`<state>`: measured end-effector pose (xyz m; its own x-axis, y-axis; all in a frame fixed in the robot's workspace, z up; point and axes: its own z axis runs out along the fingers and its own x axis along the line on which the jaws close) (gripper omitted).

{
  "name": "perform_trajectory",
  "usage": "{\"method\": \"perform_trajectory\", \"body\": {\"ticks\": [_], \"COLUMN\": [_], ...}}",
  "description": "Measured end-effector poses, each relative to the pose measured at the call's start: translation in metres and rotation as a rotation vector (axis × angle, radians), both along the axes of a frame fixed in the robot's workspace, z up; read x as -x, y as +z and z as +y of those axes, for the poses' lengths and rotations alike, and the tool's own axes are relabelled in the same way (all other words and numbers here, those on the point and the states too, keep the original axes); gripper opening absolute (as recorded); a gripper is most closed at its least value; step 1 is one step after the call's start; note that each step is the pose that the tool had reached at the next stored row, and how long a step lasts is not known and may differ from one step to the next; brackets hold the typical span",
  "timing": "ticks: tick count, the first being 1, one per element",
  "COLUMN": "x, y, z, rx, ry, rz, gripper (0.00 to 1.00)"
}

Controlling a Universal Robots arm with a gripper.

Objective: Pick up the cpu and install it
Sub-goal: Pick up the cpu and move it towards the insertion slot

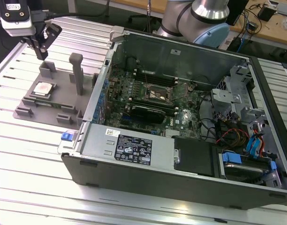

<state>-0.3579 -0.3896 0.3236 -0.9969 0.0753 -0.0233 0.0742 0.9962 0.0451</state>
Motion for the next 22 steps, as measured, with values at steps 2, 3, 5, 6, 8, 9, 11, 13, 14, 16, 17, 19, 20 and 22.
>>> {"method": "perform_trajectory", "body": {"ticks": [2, 3, 5, 6, 8, 9, 11, 13, 14, 16, 17, 19, 20, 22], "x": [0.000, 0.000, 0.000, 0.000, 0.001, 0.003, 0.005, 0.007, 0.008, 0.009, 0.010, 0.010, 0.011, 0.014], "y": [0.0000, 0.0000, 0.0000, 0.0000, -0.0003, -0.0013, -0.0041, -0.0081, -0.0115, -0.0151, -0.0182, -0.0226, -0.0256, -0.0330], "z": [0.0000, 0.0000, 0.0000, 0.0000, 0.0001, 0.0000, 0.0000, -0.0001, -0.0001, -0.0001, -0.0001, -0.0001, -0.0001, -0.0001], "rx": [0.0000, 0.0000, 0.0000, 0.0000, 0.0001, 0.0000, 0.0000, 0.0000, 0.0000, 0.0000, 0.0000, 0.0000, 0.0000, 0.0000], "ry": [0.000, 0.000, 0.000, 0.000, 0.000, 0.000, 0.000, 0.000, 0.000, 0.000, 0.000, 0.000, 0.000, 0.000], "rz": [0.0000, -0.0001, 0.0000, 0.0000, -0.0001, -0.0003, -0.0007, -0.0007, -0.0007, -0.0007, -0.0007, -0.0008, -0.0008, -0.0009], "gripper": [0.11, 0.11, 0.11, 0.11, 0.11, 0.11, 0.11, 0.11, 0.11, 0.11, 0.11, 0.11, 0.11, 0.11]}}
